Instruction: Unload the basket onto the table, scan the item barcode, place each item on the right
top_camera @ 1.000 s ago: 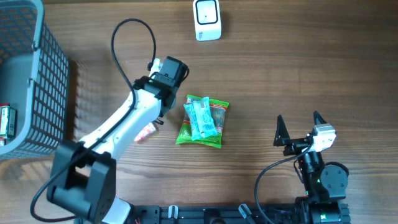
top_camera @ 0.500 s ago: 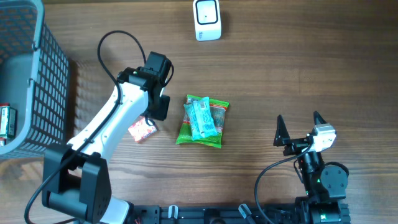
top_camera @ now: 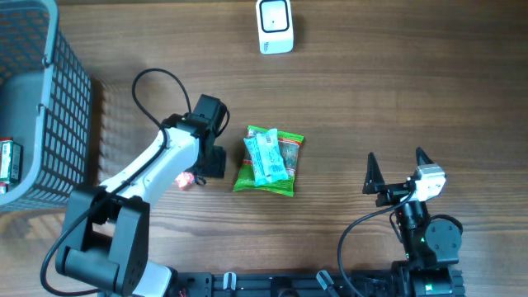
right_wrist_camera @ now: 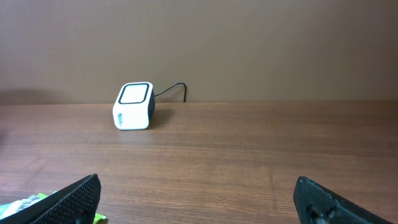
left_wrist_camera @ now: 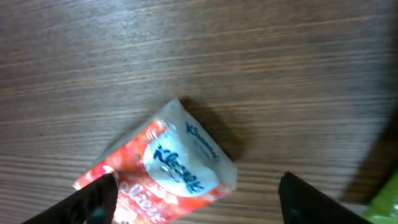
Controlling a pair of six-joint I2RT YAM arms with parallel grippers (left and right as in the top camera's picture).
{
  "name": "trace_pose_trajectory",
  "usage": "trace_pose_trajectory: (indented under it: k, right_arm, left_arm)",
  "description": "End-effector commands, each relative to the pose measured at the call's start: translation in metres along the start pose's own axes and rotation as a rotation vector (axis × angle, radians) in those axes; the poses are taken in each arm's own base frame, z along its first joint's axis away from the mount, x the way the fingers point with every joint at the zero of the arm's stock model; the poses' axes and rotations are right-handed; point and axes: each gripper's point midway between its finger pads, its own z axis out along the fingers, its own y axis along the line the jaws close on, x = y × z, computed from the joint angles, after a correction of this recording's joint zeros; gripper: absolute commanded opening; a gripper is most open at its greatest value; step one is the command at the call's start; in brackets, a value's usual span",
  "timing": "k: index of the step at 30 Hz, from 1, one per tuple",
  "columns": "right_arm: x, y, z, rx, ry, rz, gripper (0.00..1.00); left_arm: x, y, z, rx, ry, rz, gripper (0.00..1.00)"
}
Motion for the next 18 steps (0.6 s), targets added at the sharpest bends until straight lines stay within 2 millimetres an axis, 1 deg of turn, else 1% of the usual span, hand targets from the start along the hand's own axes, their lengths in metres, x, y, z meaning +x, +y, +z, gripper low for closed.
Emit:
trace_pose_trajectory:
  k: [1,2,4,7,8,10,11,12,14,16,17,18]
  right_arm:
    - [0.0,-0.003,0.0,0.013,0.0,-0.008,1.0]
    - [0.0,-0.002,0.0,0.013,0.0,-0.009,1.0]
    - [0.0,-0.002,0.0,0.013,0.0,-0.009,1.0]
    - [0.0,-0.002,0.0,0.013,0.0,-0.009,1.0]
    - [0.0,-0.002,0.0,0.013,0.0,-0.009,1.0]
    - [0.0,-0.003,0.0,0.013,0.0,-0.009,1.0]
    - [0.0,-0.002,0.0,0.013,0.0,-0.009,1.0]
    - [0.0,-0.002,0.0,0.013,0.0,-0.009,1.0]
    - [0.0,-0.002,0.0,0.013,0.0,-0.009,1.0]
    - [0.0,-0.003,0.0,0.013,0.0,-0.009,1.0]
    - [0.0,-0.003,0.0,0.013,0.0,-0.009,1.0]
    - [0.0,-0.002,0.0,0.013,0.0,-0.009,1.0]
  left_arm:
    - [-0.005,0.007,0.002,-0.037,-0.027,-0.01,0.83]
    - [-0.006,0.007,0.002,-0.036,-0.031,-0.009,0.83]
    - [-0.008,0.006,0.001,-0.034,-0.037,-0.008,0.79]
    - [-0.006,0.007,0.002,-0.034,-0.032,-0.01,0.66]
    - [-0.003,0.005,0.002,-0.02,-0.016,-0.01,0.58]
    - [0.002,0.001,0.002,-0.001,0.005,-0.056,0.56]
    - [0.003,0.0,0.002,0.007,0.011,-0.095,0.6]
    - [0.003,0.0,0.002,0.009,0.01,-0.126,0.67]
    - [-0.003,-0.003,0.002,0.023,-0.011,-0.164,0.73]
    - [-0.011,-0.005,0.001,0.038,-0.041,-0.226,0.84]
    - [-0.014,-0.006,0.001,0.043,-0.051,-0.26,0.86]
    - [-0.015,-0.006,0.001,0.047,-0.056,-0.329,0.92]
